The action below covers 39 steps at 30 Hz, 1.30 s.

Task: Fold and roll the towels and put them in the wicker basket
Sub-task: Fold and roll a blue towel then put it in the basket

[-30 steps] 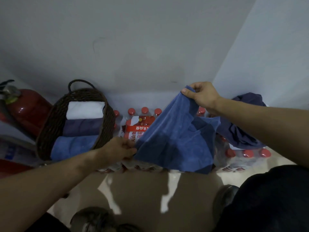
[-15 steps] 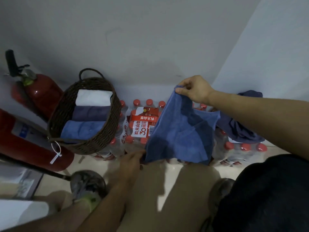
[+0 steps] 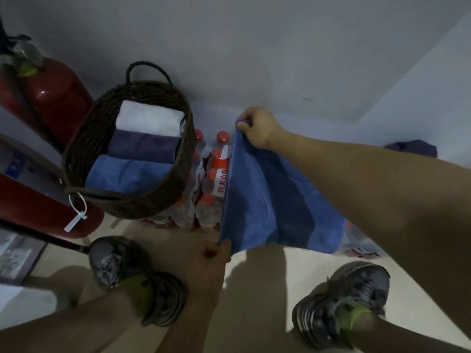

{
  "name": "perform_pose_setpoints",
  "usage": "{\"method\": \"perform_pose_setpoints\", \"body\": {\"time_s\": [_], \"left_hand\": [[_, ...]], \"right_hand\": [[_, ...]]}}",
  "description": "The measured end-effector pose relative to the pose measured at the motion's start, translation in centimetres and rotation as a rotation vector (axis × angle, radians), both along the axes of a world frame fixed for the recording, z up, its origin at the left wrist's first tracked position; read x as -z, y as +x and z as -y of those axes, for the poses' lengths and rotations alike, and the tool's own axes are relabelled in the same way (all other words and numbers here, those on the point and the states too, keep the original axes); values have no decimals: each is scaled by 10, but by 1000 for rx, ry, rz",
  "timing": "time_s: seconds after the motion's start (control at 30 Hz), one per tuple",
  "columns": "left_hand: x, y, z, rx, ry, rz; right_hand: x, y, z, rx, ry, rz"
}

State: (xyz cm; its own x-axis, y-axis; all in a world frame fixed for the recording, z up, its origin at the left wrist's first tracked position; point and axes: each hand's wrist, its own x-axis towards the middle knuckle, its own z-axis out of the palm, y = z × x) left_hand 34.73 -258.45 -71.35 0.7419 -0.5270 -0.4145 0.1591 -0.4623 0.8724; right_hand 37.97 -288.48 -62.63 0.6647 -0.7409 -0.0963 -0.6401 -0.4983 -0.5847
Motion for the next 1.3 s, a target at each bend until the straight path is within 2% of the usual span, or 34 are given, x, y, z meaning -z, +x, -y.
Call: {"method": "perform_pose_setpoints", "body": {"time_s": [0.07, 0.13, 0.2, 0.33, 0.5, 0.67, 0.77, 0.93, 1.0, 1.07, 1.13, 1.2, 1.3], "left_hand": [[6, 3, 2, -181, -59, -199], [12, 7, 0, -236, -119, -319], [16, 14, -2, -171, -138, -298], [14, 28, -2, -15, -75, -98], [1, 31, -4, 43, -130, -248], [-13, 32, -5, 57, -207, -315], [-11, 31, -11, -31, -90, -239], [1, 41, -15, -127, 43, -341], [2, 43, -13, -74, 213, -208], [-7, 41, -5, 19, 341, 106], [-24, 38, 11, 40, 239, 366], [-40, 37, 39, 91, 69, 522], [-47, 46, 94, 200, -88, 703]], "right_hand": [[15, 12, -2, 8, 12, 7], [27, 21, -1, -3, -2, 18], [36, 26, 1, -15, 1, 44], [55, 29, 4, -29, 33, 98], [64, 24, 5, -65, -22, 181], [74, 25, 1, -82, -111, 153], [74, 27, 0, -57, -132, 128], [68, 30, 3, -62, -129, 68], [61, 30, 3, -46, -97, 38], [47, 21, 0, 18, -69, 76], [35, -5, -1, 110, -93, 218], [29, -46, 0, 207, -130, 311], [32, -119, 4, 398, -151, 143]]}}
